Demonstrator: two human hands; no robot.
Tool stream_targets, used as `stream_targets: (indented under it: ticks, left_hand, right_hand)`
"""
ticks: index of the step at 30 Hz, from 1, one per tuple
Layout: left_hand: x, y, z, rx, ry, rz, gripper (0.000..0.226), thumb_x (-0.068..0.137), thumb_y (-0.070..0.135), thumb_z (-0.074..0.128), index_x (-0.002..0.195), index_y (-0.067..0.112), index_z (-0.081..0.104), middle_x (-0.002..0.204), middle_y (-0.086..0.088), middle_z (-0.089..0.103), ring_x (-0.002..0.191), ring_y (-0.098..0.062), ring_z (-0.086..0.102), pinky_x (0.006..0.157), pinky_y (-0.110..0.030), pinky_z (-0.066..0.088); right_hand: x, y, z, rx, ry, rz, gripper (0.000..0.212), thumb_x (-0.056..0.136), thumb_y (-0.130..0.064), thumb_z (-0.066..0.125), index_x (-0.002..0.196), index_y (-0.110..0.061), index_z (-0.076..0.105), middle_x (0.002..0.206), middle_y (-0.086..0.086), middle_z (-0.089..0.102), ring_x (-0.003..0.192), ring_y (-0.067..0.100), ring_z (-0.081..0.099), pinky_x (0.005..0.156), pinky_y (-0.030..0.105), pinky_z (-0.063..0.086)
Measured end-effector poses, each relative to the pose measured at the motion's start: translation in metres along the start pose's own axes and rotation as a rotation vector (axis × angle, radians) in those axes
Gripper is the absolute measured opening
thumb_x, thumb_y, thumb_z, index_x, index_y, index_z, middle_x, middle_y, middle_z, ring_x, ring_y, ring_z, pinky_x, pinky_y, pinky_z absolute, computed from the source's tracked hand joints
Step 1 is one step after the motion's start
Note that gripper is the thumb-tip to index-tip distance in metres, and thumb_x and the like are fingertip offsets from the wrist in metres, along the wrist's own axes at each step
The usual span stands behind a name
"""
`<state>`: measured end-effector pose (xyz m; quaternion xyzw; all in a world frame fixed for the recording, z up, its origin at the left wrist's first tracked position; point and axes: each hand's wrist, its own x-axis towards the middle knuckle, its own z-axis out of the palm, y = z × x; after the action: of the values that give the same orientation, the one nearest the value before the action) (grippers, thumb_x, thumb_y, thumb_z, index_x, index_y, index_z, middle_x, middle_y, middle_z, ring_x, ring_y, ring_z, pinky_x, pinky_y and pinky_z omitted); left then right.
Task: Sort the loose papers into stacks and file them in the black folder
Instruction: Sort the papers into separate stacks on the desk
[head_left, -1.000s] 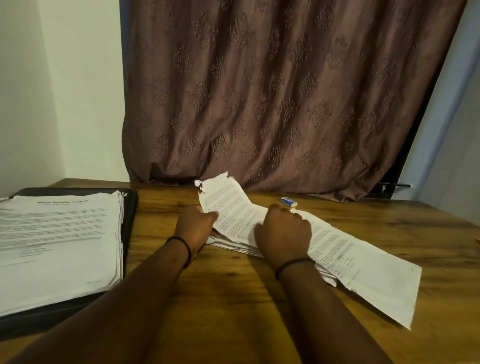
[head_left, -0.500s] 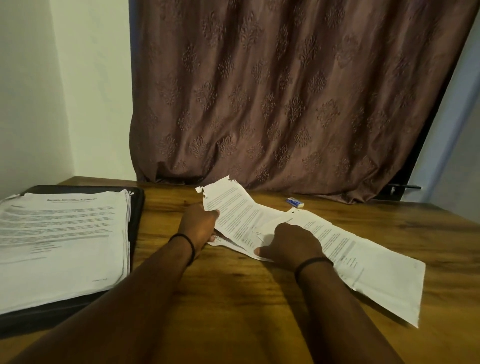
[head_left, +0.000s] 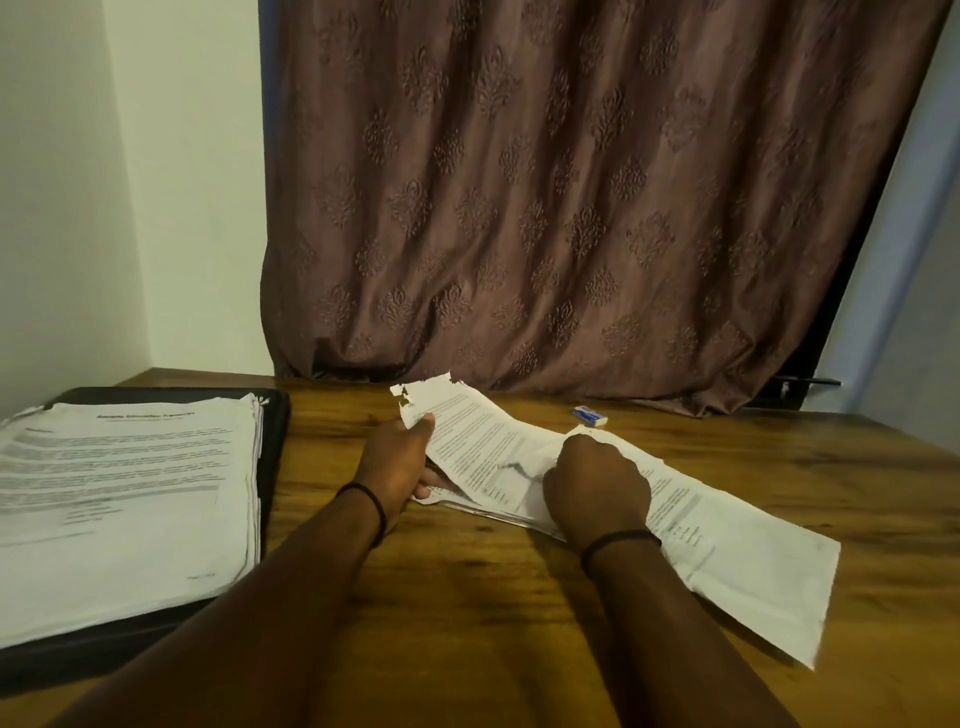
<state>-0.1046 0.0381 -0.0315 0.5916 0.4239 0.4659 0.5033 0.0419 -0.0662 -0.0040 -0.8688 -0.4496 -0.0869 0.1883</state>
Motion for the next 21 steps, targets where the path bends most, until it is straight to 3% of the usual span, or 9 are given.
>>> stream_targets:
  ticks: [5, 8, 13, 16, 21]
  left_hand:
    - [-0.001, 0.000, 0.003, -0.012, -0.022, -0.023, 0.030, 0.105, 0.030, 0.039, 0.114, 0.011, 0.060, 0.093, -0.007, 0.072, 0.049, -0.015, 0.062, 0.045, -0.026, 0.041]
    - [-0.006, 0.003, 0.003, -0.060, -0.055, -0.036, 0.030, 0.105, 0.031, 0.037, 0.109, 0.011, 0.060, 0.089, -0.010, 0.074, 0.055, -0.023, 0.068, 0.042, -0.025, 0.037]
    - [-0.009, 0.006, 0.001, -0.150, -0.110, -0.064, 0.053, 0.104, 0.048, 0.025, 0.109, 0.011, 0.062, 0.087, -0.018, 0.074, 0.055, -0.024, 0.066, 0.044, -0.024, 0.035]
    - [-0.010, 0.007, 0.000, -0.170, -0.141, -0.059, 0.059, 0.101, 0.057, 0.018, 0.105, 0.019, 0.063, 0.087, -0.015, 0.075, 0.058, -0.024, 0.065, 0.048, -0.026, 0.034]
    - [-0.010, 0.007, 0.002, -0.166, -0.130, -0.067, 0.058, 0.102, 0.055, 0.021, 0.102, 0.017, 0.065, 0.078, -0.010, 0.075, 0.051, -0.019, 0.064, 0.048, -0.026, 0.034]
  right_hand:
    - [-0.003, -0.017, 0.004, 0.210, 0.344, -0.143, 0.024, 0.103, -0.034, 0.044, 0.120, -0.019, 0.053, 0.103, 0.004, 0.071, 0.090, 0.022, 0.069, 0.075, 0.034, 0.054]
    - [-0.005, -0.031, 0.019, 0.306, 0.471, -0.372, 0.019, 0.098, -0.028, 0.057, 0.114, -0.018, 0.057, 0.090, 0.004, 0.072, 0.074, 0.023, 0.070, 0.061, 0.034, 0.055]
    - [-0.007, -0.043, 0.037, 0.223, 0.358, -0.605, 0.040, 0.089, -0.035, 0.066, 0.124, -0.025, 0.048, 0.098, -0.002, 0.072, 0.080, 0.020, 0.069, 0.065, 0.036, 0.057]
    - [-0.006, -0.044, 0.043, 0.223, 0.334, -0.654, 0.036, 0.089, -0.035, 0.067, 0.119, -0.026, 0.049, 0.095, -0.003, 0.071, 0.076, 0.018, 0.066, 0.064, 0.032, 0.053]
    - [-0.004, -0.044, 0.049, 0.228, 0.306, -0.689, 0.031, 0.089, -0.029, 0.068, 0.113, -0.028, 0.049, 0.094, -0.004, 0.070, 0.075, 0.015, 0.064, 0.066, 0.032, 0.056]
